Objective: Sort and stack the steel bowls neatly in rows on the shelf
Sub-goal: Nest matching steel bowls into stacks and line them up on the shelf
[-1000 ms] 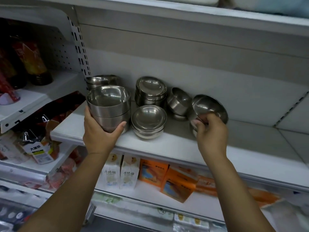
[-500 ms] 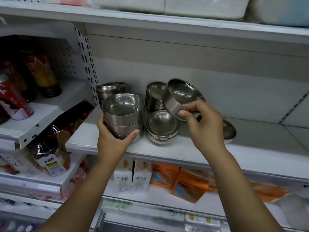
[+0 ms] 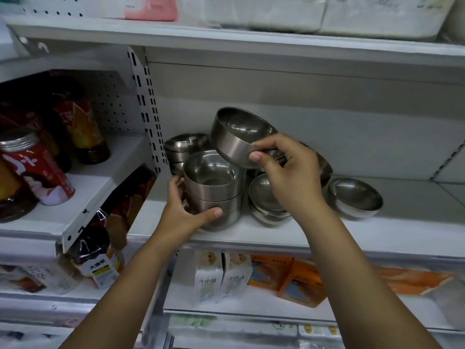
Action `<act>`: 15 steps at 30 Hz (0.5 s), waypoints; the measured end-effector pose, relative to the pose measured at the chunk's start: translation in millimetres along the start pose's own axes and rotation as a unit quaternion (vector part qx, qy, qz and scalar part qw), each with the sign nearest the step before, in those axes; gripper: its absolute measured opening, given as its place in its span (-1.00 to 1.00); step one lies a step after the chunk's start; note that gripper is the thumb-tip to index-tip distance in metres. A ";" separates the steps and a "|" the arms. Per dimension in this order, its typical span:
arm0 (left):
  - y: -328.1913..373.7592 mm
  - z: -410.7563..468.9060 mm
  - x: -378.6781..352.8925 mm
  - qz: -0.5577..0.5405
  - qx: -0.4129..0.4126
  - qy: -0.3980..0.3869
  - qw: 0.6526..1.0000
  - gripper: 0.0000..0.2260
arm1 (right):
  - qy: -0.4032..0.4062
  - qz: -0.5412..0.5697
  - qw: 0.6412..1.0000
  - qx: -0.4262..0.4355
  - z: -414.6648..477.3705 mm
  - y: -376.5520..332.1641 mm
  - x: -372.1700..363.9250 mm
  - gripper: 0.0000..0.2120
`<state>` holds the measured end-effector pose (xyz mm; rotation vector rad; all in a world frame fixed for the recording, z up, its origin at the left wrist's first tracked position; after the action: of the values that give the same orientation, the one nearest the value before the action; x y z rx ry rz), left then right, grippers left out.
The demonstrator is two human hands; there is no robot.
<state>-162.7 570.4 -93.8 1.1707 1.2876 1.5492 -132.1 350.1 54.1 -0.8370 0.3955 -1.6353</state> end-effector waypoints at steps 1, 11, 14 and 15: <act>1.9 1.6 0.1 -0.008 -0.005 -0.005 1.000 0.02 | -0.004 0.001 1.000 0.004 1.0 -2.2 -6.0 -0.82; 7.7 14.8 -6.7 -0.032 -0.047 -0.007 0.998 -0.03 | 0.189 -0.013 0.979 -0.072 -47.7 17.5 3.8 -0.76; 2.9 14.9 -7.1 -0.039 -0.058 0.016 0.997 -0.01 | 0.189 -0.063 0.977 -0.075 -62.7 30.7 10.4 -0.80; 2.5 14.8 -7.3 -0.043 -0.059 0.018 0.997 -0.01 | 0.177 -0.083 0.978 -0.076 -65.4 36.4 10.7 -0.81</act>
<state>-146.5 566.8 -91.7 1.0047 1.2350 1.5682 -153.0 318.8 -11.5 -0.7038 0.7230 -1.9343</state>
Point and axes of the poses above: each hand's wrist, its own z-axis towards the middle knuckle, its own x-axis out of the back of the hand, y = z × x, the point moved 7 cm from there along z, towards the middle knuckle, and after that the axes turned 5 degrees about x, right-handed, at the moved point
